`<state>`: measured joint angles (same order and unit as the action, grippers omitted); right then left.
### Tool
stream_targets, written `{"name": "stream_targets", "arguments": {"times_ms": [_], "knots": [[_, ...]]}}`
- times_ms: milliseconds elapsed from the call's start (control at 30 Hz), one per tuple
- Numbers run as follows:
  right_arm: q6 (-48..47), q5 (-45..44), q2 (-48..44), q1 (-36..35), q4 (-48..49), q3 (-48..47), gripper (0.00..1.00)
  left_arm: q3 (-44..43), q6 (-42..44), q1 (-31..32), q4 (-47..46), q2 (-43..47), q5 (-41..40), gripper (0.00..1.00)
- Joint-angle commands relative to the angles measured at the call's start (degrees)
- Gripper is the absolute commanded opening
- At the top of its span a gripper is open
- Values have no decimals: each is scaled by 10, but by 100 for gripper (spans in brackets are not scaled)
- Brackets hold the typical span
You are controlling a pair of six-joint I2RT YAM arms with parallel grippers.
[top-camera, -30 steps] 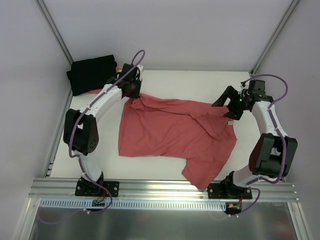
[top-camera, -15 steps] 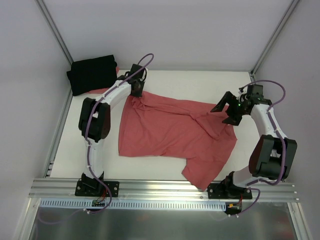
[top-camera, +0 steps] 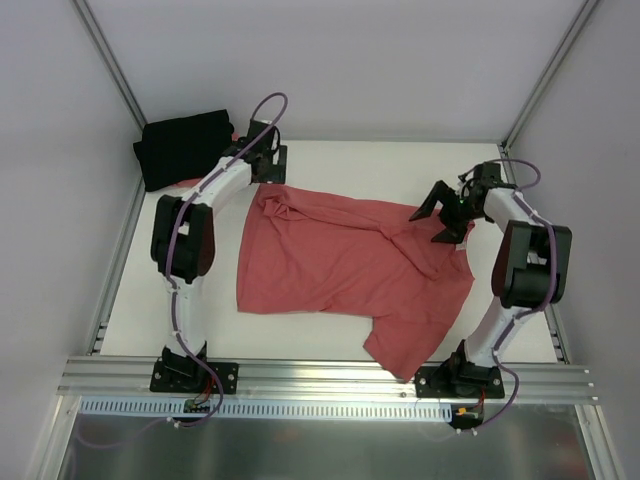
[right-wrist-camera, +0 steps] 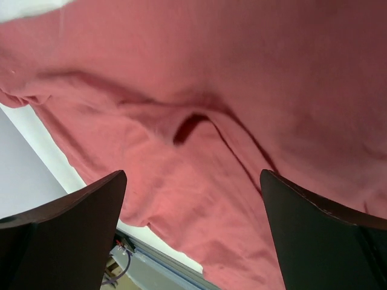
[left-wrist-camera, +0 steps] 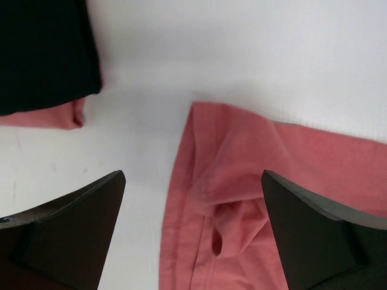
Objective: Fold and stack the t-shirts
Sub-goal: Grap the side of the flattened tshirt furthest away from the robot with both arms
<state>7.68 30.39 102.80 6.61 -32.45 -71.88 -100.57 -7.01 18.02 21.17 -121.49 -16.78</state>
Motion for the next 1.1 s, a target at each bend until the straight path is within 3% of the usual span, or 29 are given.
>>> {"name": "stream_targets", "arguments": {"times_ms": [0,133,233,333,367,433,500,533,833,1067], "knots": [[15,30,57,-21,38,-72,98,34,-31,-8,-9,106,23,99],[29,44,100,-34,51,-113,95,90,-28,-8,2,155,29,99],[35,60,121,-41,61,-125,81,109,-23,-8,19,168,22,99],[41,76,132,-42,68,-125,56,103,-20,-8,34,168,17,99],[41,81,135,-42,67,-125,43,101,-19,-8,37,167,16,99],[39,84,136,-42,64,-124,26,86,-20,-7,42,161,16,99],[35,84,130,-42,54,-125,17,70,-20,-7,49,152,16,99],[29,83,128,-42,51,-126,3,65,-20,-6,50,150,17,99],[21,73,95,-38,33,-135,0,53,-23,-3,55,140,21,99],[41,63,106,-17,12,-250,0,66,-18,-3,58,151,15,99]]}}
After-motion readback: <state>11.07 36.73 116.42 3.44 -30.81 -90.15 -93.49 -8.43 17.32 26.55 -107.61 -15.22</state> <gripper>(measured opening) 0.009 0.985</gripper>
